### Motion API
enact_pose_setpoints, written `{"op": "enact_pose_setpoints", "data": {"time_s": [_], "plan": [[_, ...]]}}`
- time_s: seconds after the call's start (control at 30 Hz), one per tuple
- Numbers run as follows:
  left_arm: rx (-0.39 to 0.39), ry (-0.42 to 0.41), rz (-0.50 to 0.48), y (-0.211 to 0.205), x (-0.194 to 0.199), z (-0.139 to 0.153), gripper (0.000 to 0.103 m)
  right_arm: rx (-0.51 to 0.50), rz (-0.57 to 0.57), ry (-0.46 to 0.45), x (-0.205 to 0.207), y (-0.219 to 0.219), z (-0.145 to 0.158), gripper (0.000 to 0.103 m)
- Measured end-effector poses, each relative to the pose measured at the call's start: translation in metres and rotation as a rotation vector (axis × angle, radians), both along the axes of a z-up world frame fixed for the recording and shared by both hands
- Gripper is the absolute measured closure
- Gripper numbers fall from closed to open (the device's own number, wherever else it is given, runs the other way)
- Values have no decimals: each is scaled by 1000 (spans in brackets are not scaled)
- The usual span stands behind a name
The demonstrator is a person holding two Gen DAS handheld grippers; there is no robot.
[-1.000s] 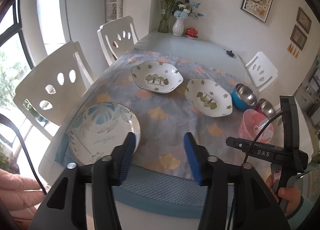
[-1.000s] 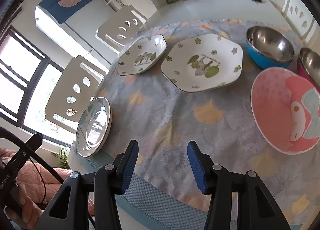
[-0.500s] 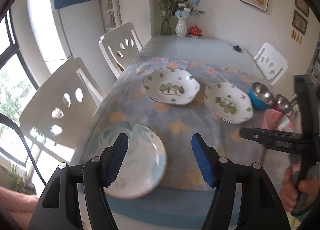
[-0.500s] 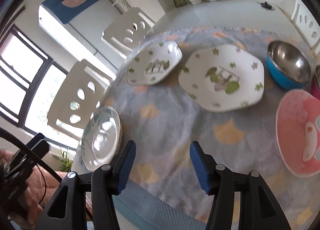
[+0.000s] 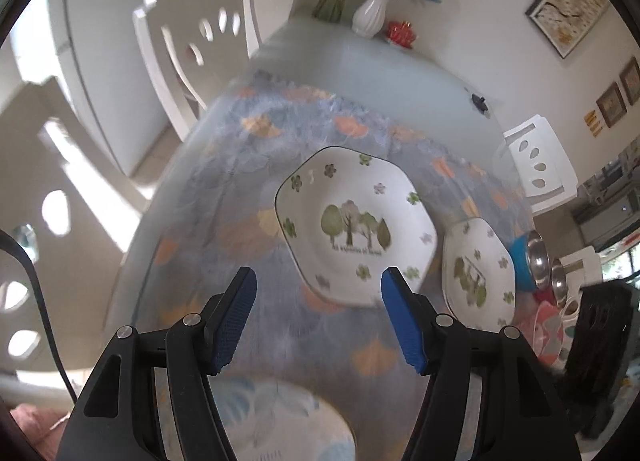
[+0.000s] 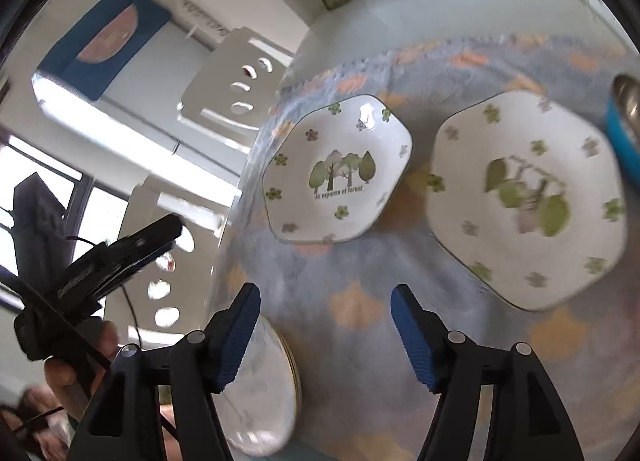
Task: Organize plates and bowls
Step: 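Close the right gripper on the rim of the forest plate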
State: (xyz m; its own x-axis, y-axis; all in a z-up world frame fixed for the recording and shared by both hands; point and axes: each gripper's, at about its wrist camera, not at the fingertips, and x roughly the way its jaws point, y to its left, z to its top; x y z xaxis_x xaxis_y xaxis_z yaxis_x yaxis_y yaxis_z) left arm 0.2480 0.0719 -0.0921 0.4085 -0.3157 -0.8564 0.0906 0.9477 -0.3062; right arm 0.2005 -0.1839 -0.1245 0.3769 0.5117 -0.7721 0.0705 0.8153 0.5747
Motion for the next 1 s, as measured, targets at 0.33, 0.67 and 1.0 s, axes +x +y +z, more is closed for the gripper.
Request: {"op": "enact_pose_setpoints", "data": {"time_s": [0.33, 0.67, 1.0], "plan": [[14, 105, -91, 4, 83, -63, 42, -64, -198, 121, 52, 29, -54, 37], [-57, 170, -188, -6, 110, -97, 59, -233, -260, 71, 85, 40, -65, 40], [5, 120, -220, -6, 120, -90, 61, -238, -168, 60, 81, 77, -62, 39]]}}
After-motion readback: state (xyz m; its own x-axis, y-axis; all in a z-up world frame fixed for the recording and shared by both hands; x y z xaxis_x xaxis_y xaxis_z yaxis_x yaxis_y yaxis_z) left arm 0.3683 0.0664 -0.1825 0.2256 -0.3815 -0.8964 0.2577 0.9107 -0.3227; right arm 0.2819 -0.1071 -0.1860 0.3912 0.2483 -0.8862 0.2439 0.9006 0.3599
